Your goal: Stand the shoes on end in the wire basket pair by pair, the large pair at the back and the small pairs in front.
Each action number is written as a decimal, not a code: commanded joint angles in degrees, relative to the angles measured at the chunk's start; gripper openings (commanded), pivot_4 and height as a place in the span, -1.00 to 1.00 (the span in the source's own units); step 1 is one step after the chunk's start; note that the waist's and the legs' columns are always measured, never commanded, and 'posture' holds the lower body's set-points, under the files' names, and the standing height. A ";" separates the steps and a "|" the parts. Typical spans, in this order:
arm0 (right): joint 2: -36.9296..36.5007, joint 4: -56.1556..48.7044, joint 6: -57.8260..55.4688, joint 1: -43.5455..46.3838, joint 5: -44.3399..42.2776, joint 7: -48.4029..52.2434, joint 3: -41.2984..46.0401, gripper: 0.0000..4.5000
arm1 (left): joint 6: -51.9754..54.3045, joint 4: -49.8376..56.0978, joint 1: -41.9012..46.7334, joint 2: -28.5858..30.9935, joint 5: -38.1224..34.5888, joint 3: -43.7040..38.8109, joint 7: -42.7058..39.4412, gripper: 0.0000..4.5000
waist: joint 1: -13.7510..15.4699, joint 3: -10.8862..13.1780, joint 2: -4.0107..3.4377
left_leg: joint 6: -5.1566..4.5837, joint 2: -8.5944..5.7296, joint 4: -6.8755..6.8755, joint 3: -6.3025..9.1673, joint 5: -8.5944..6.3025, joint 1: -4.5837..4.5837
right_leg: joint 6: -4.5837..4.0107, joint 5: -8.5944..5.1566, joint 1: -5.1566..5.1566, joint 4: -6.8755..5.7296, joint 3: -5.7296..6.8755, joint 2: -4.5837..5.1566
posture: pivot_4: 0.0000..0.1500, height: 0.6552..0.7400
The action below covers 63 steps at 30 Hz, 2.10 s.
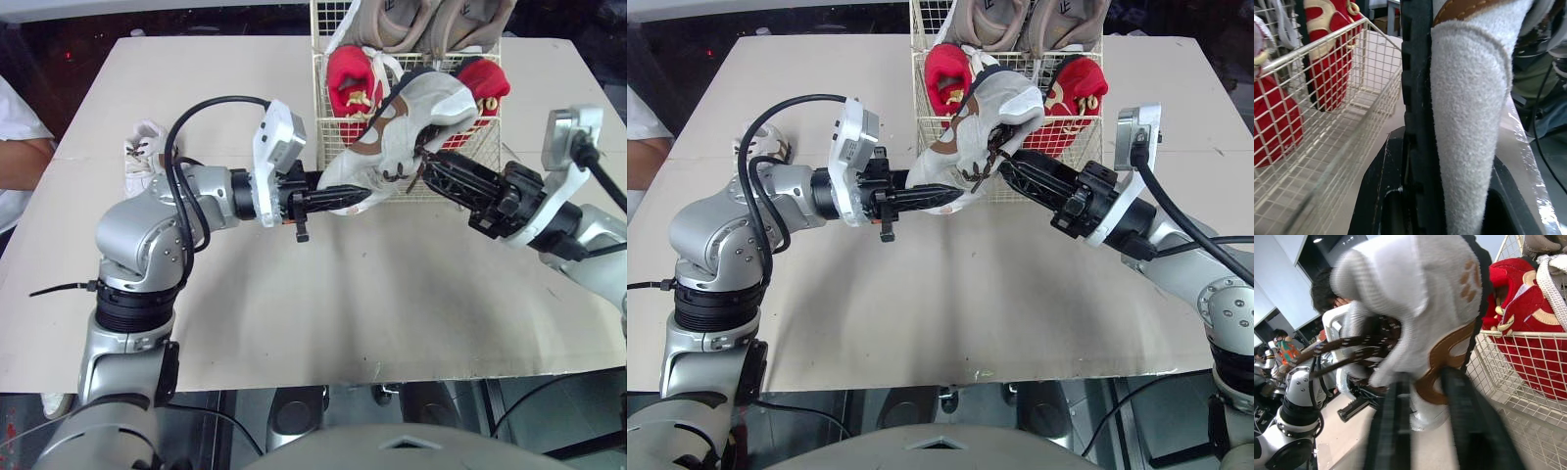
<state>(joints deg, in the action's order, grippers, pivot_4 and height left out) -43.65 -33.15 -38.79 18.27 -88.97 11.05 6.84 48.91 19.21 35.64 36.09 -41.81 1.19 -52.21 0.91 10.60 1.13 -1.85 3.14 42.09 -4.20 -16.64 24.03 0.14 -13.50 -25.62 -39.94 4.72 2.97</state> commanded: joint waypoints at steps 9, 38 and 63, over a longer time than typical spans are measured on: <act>-1.24 0.10 -1.18 -0.62 4.16 6.28 5.36 -0.03 | -2.59 -0.51 0.08 -0.58 1.19 0.01 -0.30 -0.74 | -0.03 0.00 0.00 | -0.03 0.01 -0.02 0.00 -0.02 -0.01 | 0.00 0.00 -0.01 0.01 0.00 -0.02 | 1.00 -0.27; 7.15 0.28 -2.46 3.22 6.07 -5.89 1.56 -0.99 | -0.42 -0.45 0.34 -1.96 -0.86 -0.61 0.23 -0.74 | -0.06 0.00 0.00 | -0.02 0.02 -0.04 -0.01 -0.01 -0.01 | 0.00 0.00 -0.02 0.00 -0.01 -0.03 | 1.00 -0.27; 5.24 4.31 0.95 2.48 10.79 -21.81 12.86 -1.00 | 0.57 5.61 1.92 4.62 -2.14 -6.09 3.61 0.95 | -0.05 0.00 0.00 | -0.01 0.01 -0.09 0.00 -0.01 0.04 | 0.00 0.00 -0.05 0.05 0.01 -0.01 | 1.00 -0.27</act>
<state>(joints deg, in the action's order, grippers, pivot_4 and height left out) -37.85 -27.97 -38.27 21.01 -79.94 -11.16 18.31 49.29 22.08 35.99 40.05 -42.55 -2.67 -49.49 0.86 10.61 1.12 -1.86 3.16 42.00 -4.20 -16.65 24.07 0.14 -13.50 -25.67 -39.89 4.72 2.96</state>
